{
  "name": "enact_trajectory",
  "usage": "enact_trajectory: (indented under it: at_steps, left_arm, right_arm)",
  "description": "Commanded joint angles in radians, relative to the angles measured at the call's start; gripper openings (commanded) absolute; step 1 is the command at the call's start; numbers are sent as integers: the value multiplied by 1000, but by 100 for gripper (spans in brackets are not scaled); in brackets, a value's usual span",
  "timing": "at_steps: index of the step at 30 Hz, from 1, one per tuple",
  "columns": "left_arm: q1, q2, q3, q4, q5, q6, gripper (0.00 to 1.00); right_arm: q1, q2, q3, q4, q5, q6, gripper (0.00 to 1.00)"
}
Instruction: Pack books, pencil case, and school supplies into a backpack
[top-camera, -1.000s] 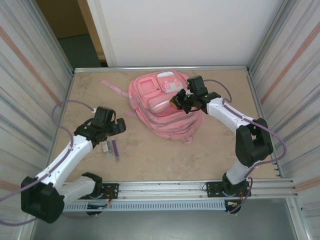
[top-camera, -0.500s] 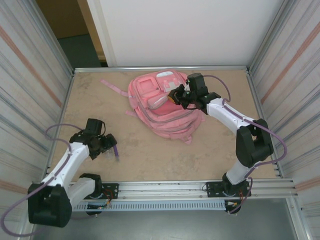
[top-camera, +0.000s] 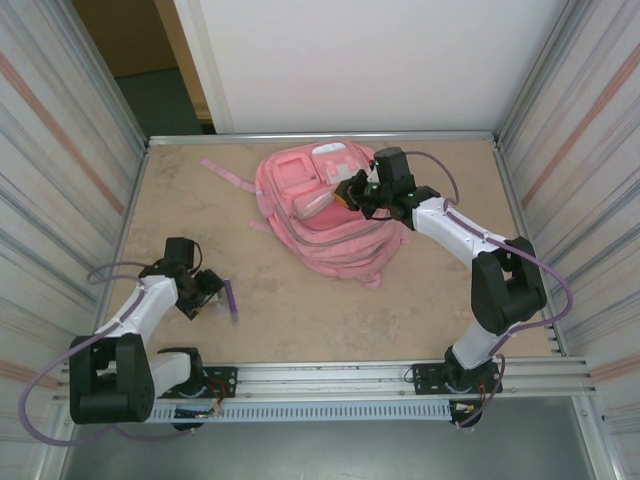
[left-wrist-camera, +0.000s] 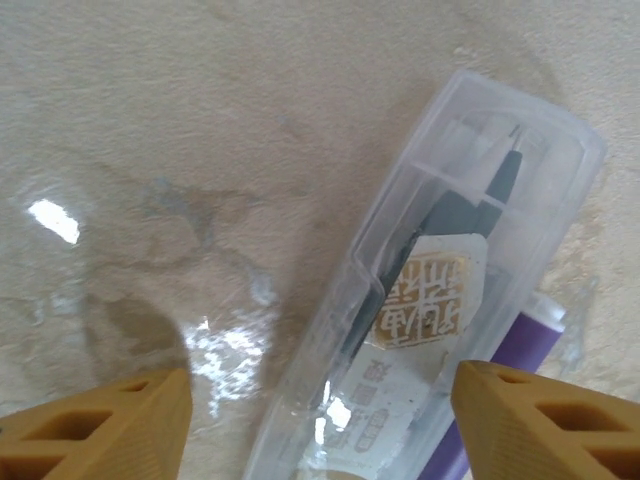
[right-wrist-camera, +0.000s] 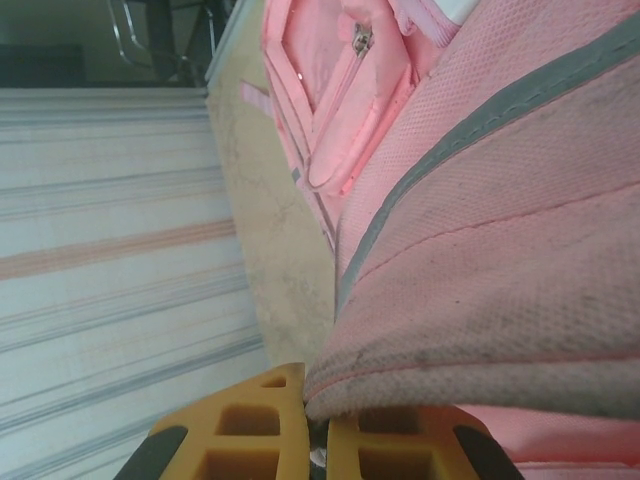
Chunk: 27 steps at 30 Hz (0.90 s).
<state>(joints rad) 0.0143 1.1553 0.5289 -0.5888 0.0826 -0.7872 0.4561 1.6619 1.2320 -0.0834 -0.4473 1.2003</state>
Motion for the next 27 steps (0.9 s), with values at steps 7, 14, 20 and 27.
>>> enact_trajectory:
  at_steps: [7, 14, 20, 27]
  left_arm:
    - [6, 115, 15, -21, 6, -32, 72]
    - [7, 127, 13, -12, -2, -52, 74]
    - [8, 103, 54, -75, -31, -81, 73]
    - [-27, 15, 131, -109, -95, -24, 81]
  right_arm:
    - [22, 2, -3, 28, -75, -15, 6]
    - [16, -6, -7, 17, -81, -19, 8]
    - [6, 2, -1, 12, -99, -19, 8]
    - [-2, 28, 33, -35, -112, -57, 10]
